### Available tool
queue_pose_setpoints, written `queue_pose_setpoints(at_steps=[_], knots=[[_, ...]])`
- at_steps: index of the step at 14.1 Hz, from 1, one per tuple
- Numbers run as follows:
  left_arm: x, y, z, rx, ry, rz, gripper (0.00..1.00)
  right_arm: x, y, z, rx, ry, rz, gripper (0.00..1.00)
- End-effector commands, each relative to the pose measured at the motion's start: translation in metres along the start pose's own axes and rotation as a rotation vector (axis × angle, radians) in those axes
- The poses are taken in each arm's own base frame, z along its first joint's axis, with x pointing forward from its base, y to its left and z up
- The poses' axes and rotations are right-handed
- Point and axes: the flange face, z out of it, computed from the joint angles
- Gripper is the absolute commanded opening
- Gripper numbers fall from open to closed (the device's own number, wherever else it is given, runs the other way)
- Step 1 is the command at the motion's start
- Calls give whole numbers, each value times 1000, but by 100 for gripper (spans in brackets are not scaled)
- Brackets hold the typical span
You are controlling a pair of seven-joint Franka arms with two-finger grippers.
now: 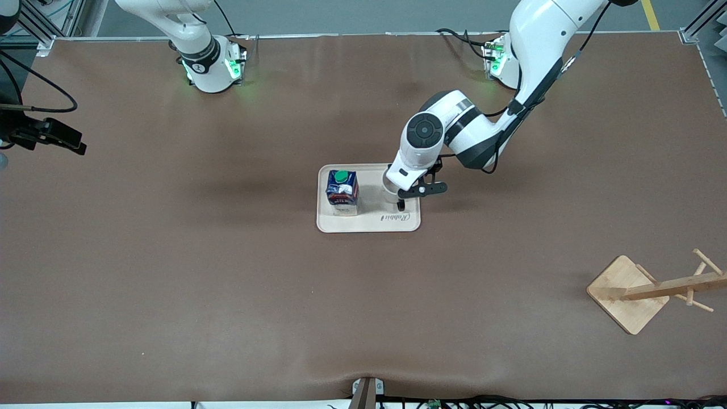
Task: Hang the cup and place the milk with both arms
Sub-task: 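Lower the left gripper and grasp the white mug by its rim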
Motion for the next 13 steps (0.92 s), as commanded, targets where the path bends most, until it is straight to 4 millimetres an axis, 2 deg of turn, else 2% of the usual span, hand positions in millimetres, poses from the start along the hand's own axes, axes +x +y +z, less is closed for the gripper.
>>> queue_pose_setpoints(at_steps=[1,4,5,7,9,10,13], knots=[[6,5,9,-7,31,-4,59,1,-2,1,10,4,-8,100],[13,5,17,-6,57,-10,47,1,-2,1,10,4,-8,100],[13,5,19,-2,59,-6,35,1,-1,1,10,4,-8,100],[13,5,19,2,65,4,2,3,-2,3,9,0,-10,100],[15,4,13,-1,75,1,0,3,-2,3,7,2,-11,100],[23,3,6,-8,83,-11,0,3,-2,3,7,0,-11,100],[34,-3,-32,-3,133,-22,0,6,-2,7,8,-6,-10,100]])
